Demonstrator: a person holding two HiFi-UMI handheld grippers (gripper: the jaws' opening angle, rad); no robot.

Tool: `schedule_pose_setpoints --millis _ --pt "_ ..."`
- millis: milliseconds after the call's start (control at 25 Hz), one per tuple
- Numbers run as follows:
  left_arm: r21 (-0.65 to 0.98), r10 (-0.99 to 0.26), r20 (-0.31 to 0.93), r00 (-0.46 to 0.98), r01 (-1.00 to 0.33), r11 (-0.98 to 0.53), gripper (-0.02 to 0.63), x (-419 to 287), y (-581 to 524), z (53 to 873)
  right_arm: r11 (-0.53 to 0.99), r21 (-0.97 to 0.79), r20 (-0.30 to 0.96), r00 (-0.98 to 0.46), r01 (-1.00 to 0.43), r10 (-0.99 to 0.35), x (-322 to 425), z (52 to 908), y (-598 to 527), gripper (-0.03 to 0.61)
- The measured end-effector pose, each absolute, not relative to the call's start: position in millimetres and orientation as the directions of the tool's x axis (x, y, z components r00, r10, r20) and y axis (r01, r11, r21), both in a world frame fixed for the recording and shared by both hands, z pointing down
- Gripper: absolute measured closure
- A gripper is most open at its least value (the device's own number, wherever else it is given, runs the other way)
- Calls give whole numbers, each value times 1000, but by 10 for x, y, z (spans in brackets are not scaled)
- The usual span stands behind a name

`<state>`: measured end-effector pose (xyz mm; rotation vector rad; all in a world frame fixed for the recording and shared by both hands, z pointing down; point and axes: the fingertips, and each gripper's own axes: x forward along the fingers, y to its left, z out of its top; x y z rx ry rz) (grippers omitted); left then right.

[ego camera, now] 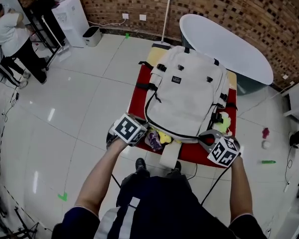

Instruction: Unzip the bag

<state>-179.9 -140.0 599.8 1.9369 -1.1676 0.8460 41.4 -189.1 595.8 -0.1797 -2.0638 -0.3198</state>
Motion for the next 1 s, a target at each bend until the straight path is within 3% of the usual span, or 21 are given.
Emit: schedule_pose_setpoints --millis 360,440,520,600,840,1000 --pt "94 -451 822 347 -864 -495 600 -2180 -1610 6107 996 84 866 -497 33 -57 366 5953 -1914 544" --pt "74 -454 822 343 -856 -512 601 -2198 -1614 6072 999 40 846 -532 -6 -37 368 5863 -1892 499" --pt "84 -447 819 359 -846 -526 601 -2157 -1598 6036 998 0 803 -595 -65 -38 405 5658 -1917 405" --pt "89 -439 820 368 -839 -537 601 -2135 -1615 6002 994 -8 742 -667 -110 -68 339 5415 -1988 405" --pt "72 -425 823 377 -812 -579 601 -2135 -1658 5965 993 -72 642 -766 -94 -25 -812 5357 -1718 412" --pt "90 -392 811 434 -755 -650 600 -2076 -1665 5983 991 -84 702 -712 -107 -17 -1465 5693 -1497 382"
